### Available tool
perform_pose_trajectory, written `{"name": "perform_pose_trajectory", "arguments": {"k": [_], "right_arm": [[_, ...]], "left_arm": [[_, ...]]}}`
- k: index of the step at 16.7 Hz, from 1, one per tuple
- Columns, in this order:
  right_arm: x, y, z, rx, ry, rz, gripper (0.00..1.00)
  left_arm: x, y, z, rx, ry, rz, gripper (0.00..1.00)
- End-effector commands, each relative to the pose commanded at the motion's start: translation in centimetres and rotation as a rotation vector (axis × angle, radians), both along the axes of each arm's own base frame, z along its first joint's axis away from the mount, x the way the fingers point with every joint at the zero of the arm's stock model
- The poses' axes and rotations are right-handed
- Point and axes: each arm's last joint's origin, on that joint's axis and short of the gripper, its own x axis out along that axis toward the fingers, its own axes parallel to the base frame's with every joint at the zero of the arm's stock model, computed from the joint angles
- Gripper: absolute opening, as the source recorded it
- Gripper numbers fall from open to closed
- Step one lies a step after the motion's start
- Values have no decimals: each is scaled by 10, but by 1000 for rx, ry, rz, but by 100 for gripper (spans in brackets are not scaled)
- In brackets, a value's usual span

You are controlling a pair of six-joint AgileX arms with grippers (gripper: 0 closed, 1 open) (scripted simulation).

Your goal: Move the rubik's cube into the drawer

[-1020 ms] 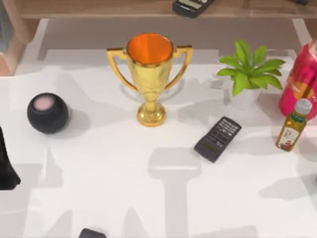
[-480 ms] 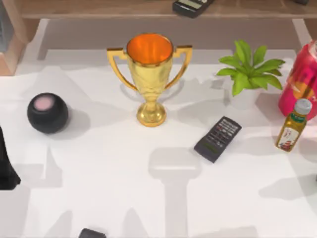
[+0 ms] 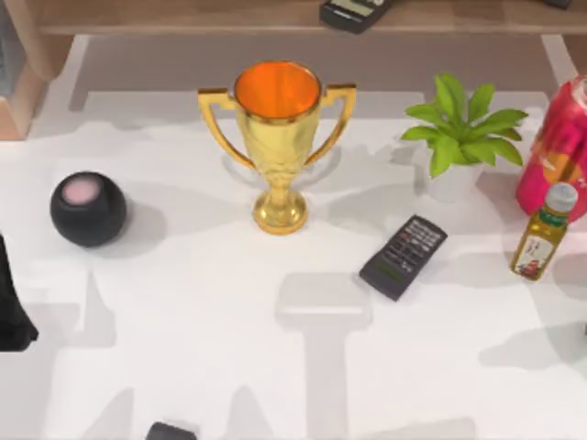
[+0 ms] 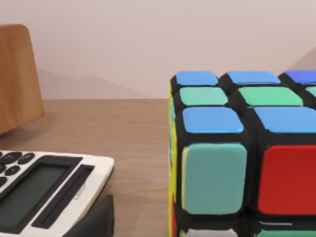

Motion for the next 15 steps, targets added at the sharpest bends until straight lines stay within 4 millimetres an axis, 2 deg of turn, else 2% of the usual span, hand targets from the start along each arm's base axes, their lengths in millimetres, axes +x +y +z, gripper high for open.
{"name": "perform_pose_trajectory", "arguments": {"k": [3, 7, 15], "right_arm": [[16, -2, -5, -4, 13, 0, 100], [16, -2, -5, -4, 13, 0, 100], [16, -2, -5, -4, 13, 0, 40]], "left_arm": [[0, 0, 0, 0, 0, 0, 100], [0, 0, 0, 0, 0, 0, 100], [0, 0, 0, 0, 0, 0, 100]]}}
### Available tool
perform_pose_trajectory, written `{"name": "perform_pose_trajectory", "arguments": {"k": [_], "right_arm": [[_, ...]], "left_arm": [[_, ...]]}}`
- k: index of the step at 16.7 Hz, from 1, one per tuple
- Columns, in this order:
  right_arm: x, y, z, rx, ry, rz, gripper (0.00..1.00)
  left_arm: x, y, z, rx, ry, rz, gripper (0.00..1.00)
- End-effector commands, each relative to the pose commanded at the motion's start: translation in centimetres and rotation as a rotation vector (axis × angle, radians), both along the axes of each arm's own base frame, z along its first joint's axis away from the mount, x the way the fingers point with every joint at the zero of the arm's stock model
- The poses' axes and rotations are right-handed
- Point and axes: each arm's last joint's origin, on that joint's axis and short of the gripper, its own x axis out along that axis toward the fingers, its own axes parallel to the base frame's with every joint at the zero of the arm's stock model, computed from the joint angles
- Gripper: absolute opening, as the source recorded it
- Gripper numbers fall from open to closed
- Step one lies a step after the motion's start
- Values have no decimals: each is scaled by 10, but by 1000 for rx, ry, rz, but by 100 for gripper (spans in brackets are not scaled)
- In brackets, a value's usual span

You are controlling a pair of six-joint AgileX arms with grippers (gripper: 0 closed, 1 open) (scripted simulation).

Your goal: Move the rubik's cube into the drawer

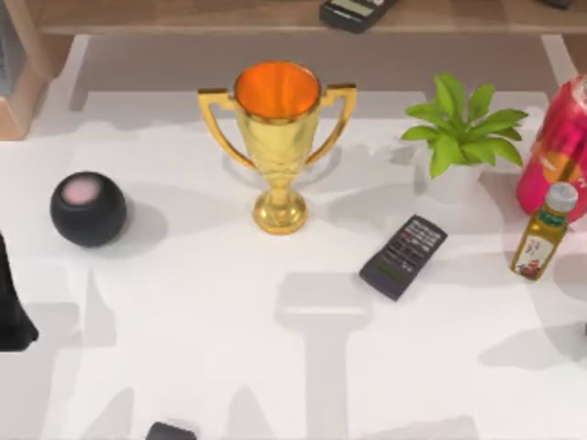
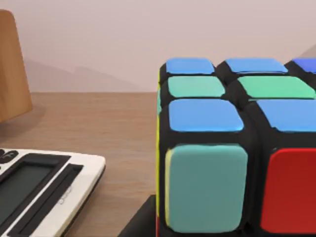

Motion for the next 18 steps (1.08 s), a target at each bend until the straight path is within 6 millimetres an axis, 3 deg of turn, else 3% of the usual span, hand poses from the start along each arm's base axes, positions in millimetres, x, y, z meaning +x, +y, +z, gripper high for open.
{"name": "perform_pose_trajectory", "arguments": {"k": [5, 14, 18], "right_arm": [[0, 0, 0, 0, 0, 0, 2], [-1, 1, 1, 2, -2, 3, 0], [-11, 1, 11, 2, -2, 3, 0]], "left_arm": [[0, 0, 0, 0, 0, 0, 100], [0, 0, 0, 0, 0, 0, 100], [0, 0, 0, 0, 0, 0, 100]]}}
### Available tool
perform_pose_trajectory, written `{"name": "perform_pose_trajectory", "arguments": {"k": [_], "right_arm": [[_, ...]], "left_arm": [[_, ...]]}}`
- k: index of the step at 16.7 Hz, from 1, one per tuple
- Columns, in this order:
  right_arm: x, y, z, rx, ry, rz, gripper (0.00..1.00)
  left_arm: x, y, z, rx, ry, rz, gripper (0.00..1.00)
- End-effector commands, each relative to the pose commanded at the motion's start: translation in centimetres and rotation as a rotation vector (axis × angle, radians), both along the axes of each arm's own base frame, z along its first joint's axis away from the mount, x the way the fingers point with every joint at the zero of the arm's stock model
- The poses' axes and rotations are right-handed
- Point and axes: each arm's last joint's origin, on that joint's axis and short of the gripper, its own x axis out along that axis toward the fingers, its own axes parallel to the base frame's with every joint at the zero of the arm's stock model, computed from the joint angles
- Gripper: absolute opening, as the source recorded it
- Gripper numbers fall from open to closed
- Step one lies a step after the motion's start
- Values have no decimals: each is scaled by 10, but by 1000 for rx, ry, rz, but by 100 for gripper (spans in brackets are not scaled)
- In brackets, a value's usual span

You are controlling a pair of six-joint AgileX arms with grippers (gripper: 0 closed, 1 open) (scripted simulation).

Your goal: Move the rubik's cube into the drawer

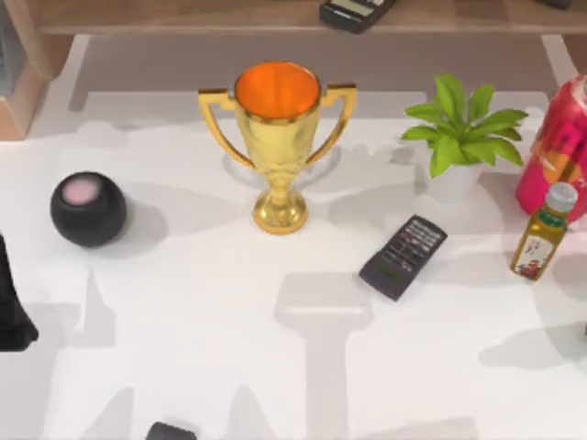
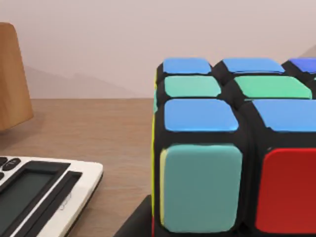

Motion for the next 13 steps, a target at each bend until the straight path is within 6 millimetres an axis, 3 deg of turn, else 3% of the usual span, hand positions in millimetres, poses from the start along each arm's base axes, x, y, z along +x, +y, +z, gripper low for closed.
{"name": "perform_pose_trajectory", "arguments": {"k": [3, 8, 10, 13], "right_arm": [[-9, 0, 9, 0, 0, 0, 0], [-9, -3, 12, 5, -2, -7, 0], [-13, -13, 28, 21, -9, -28, 0], [-24, -45, 63, 47, -7, -101, 0]], "left_arm": [[0, 0, 0, 0, 0, 0, 100], [0, 0, 0, 0, 0, 0, 100], [0, 0, 0, 0, 0, 0, 100], [0, 0, 0, 0, 0, 0, 100]]}}
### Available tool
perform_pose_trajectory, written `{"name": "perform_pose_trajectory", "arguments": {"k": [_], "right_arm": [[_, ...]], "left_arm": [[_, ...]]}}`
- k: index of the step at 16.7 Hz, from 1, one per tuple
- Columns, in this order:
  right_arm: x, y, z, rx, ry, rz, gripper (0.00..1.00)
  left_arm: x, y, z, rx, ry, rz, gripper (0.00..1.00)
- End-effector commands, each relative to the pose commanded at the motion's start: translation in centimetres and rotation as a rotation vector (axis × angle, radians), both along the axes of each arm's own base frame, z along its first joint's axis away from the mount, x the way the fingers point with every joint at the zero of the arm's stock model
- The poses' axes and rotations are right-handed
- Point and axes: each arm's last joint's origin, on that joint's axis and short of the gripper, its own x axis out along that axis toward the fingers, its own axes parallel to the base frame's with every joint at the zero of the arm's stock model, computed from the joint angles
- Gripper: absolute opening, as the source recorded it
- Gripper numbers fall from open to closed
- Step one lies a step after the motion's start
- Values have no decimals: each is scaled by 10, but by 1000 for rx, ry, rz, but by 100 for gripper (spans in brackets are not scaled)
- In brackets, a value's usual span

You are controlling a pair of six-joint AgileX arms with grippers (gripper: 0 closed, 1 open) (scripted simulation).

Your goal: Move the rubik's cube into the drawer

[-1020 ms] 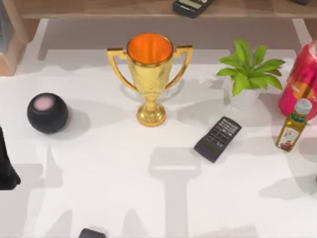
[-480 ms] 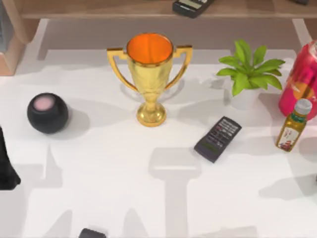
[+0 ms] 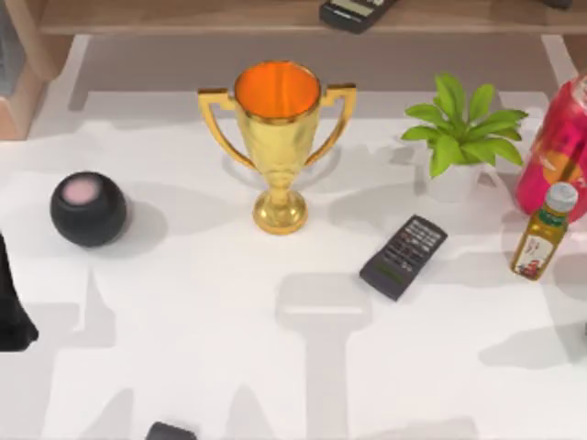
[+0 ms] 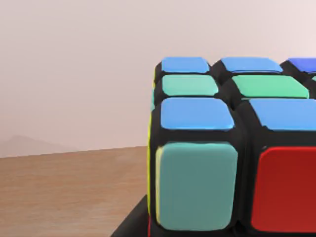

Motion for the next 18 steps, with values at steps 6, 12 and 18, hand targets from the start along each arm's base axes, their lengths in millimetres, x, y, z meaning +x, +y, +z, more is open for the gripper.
{"name": "perform_pose_trajectory", "arguments": {"k": [6, 12, 18], "right_arm": [[-28, -102, 44, -2, 190, -252, 0], [-16, -200, -12, -32, 715, -375, 0], [43, -257, -167, 14, 1314, -124, 0]], "left_arm": [[0, 0, 0, 0, 0, 0, 100], [0, 0, 0, 0, 0, 0, 100], [0, 0, 0, 0, 0, 0, 100]]}}
